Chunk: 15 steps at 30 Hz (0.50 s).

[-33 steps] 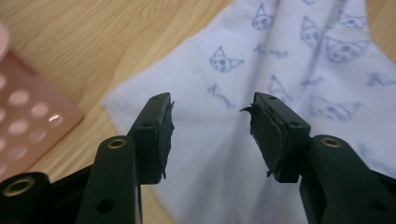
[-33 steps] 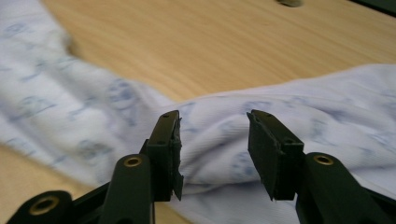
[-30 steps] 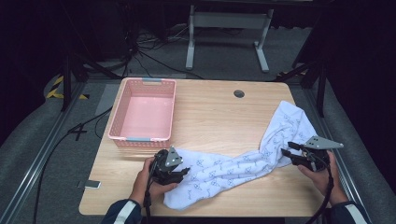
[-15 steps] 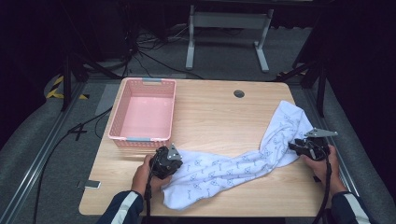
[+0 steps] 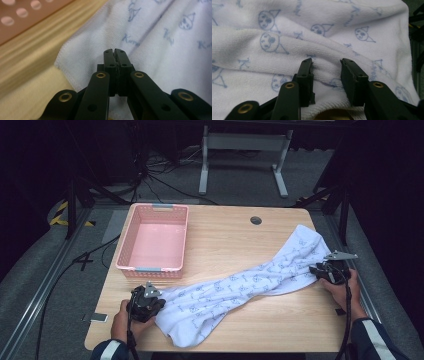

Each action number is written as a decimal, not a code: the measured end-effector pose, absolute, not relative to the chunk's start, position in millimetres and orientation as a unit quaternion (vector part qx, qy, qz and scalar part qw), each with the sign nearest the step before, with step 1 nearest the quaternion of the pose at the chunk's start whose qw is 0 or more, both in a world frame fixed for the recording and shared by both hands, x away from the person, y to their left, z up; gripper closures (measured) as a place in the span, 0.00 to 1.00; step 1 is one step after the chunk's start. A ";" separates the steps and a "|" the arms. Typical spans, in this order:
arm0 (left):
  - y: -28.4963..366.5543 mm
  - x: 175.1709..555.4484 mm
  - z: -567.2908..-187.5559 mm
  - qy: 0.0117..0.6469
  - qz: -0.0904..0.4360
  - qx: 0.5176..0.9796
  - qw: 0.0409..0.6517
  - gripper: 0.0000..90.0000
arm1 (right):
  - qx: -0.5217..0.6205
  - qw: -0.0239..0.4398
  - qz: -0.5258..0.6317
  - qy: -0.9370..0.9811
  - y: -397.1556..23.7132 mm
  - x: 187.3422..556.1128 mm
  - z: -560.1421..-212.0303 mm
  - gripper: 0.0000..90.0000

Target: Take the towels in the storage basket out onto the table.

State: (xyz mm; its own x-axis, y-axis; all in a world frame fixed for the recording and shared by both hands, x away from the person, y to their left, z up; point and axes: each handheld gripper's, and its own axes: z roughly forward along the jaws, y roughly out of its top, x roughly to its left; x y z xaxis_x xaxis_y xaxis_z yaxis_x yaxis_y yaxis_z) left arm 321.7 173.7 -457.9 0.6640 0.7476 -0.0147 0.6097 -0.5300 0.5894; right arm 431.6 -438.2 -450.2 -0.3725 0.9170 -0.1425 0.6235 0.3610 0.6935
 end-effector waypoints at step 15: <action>160.9 322.5 -452.5 0.362 0.153 0.863 0.317 0.84 | 0.448 0.277 0.278 0.803 -410.2 437.0 -434.8 0.69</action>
